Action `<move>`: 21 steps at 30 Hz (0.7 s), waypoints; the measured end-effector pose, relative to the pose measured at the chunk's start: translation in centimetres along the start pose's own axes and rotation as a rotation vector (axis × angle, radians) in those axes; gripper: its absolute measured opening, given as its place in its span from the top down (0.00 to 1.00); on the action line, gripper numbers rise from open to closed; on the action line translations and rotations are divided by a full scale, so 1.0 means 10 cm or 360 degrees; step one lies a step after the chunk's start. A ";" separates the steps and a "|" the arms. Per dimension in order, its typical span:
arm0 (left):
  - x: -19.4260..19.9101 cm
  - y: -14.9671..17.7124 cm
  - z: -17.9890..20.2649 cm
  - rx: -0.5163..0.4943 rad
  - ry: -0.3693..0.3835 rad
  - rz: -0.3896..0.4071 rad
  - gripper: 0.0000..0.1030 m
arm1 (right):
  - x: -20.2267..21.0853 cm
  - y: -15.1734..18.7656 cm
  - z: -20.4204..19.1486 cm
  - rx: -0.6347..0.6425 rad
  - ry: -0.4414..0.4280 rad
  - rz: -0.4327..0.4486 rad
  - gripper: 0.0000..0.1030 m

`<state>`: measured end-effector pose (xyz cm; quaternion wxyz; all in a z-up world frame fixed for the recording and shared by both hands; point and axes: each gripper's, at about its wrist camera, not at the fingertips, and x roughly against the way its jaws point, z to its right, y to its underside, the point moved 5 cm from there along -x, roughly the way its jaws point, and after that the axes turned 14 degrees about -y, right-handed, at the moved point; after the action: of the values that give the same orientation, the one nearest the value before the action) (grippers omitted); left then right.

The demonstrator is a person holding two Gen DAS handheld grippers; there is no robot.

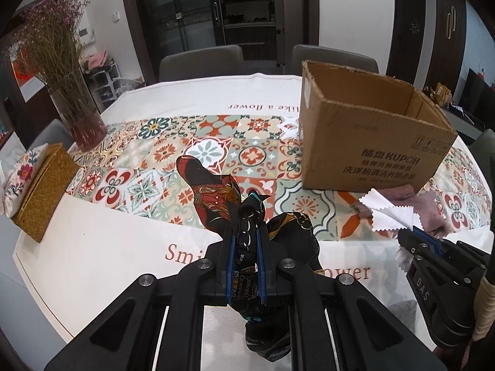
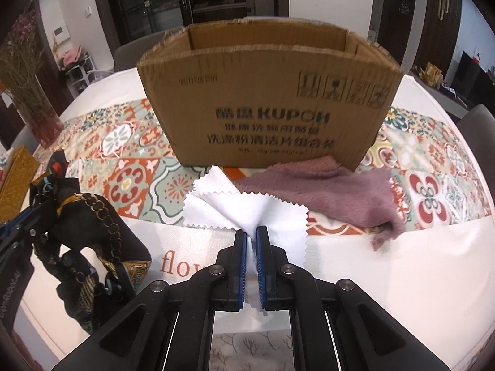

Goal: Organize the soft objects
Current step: 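Lift the scarf and white cloth and carry both over the box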

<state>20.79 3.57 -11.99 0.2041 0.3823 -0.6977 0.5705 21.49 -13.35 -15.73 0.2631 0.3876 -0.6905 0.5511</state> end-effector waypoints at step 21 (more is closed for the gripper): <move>0.57 -0.51 0.04 0.0020 0.0031 0.0184 0.87 | 0.82 -0.50 -0.03 0.0049 -0.0022 0.0265 0.93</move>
<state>21.19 1.19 -4.67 0.1752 0.3370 -0.7130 0.5894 20.97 -15.56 -6.37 0.2057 0.3366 -0.7136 0.5790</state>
